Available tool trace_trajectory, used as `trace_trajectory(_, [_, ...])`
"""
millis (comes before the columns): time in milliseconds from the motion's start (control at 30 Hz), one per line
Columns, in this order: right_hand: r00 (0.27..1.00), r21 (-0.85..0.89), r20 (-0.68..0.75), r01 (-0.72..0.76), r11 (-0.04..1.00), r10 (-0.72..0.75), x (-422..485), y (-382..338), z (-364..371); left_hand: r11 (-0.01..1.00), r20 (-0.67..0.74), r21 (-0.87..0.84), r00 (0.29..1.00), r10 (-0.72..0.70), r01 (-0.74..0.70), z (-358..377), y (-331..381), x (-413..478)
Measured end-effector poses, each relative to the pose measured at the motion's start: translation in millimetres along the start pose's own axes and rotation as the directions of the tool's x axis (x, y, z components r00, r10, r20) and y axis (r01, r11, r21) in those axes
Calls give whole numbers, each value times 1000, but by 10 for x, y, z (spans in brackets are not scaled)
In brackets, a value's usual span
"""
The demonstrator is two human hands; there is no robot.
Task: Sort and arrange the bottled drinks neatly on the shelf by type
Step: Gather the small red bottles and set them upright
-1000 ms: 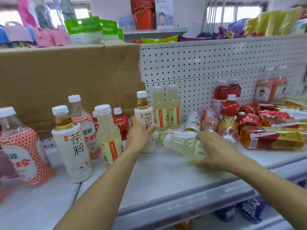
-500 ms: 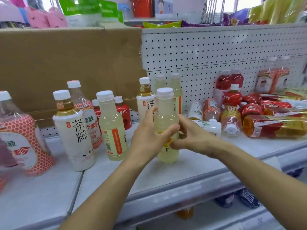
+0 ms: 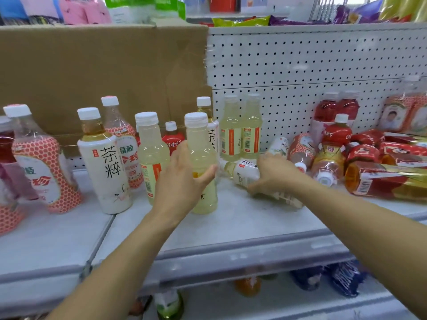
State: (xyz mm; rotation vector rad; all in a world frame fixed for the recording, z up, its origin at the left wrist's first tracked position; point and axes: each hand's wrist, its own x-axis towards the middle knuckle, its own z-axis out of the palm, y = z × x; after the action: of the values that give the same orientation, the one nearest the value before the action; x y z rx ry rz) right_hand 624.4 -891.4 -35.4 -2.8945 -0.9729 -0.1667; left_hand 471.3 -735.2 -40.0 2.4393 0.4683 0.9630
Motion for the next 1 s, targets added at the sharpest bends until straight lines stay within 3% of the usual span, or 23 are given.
trace_trajectory(100, [998,303,54,-4,953,-13,-83,134,-119,1000,23,16,1000,3,-3,-20,35,-5])
trace_trajectory(167, [1000,523,-1,19,852,-22,-158,195,-187,1000,35,5,999,-14,13,-19,58,-13])
trace_trajectory(300, [988,889,-121,150,433,-93,-324,178,-206,995,42,-67,996,-77,80,2,122,-47])
trace_trajectory(400, [976,950,-170,199,239,-138,-397,93,-104,987,35,-88,991,-130,133,15,174,-54])
trace_trajectory(567, [968,970,-173,200,140,-182,-355,-28,-31,979,3,-116,986,-169,168,38,258,-118])
trace_trajectory(667, [962,967,-155,195,166,-227,-346,-21,-55,966,-53,-139,972,-227,218,75,284,-195])
trace_trajectory(733, [959,948,-120,188,256,-258,-366,102,-70,957,-212,-190,942,-260,221,128,401,-294])
trace_trajectory(767, [957,923,-120,206,324,-264,-386,213,-85,965,-326,-208,919,-223,161,167,517,-380])
trace_trajectory(833, [951,834,-163,275,478,-262,-437,535,-126,982,-484,-171,875,-11,-82,277,889,-583])
trace_trajectory(933, [946,659,-202,323,680,-253,-462,1103,-174,920,-359,-80,872,332,-383,630,1362,-686])
trace_trajectory(1000, [948,544,-166,318,776,-271,-380,1401,-191,909,-189,-115,907,375,-400,884,1562,-528])
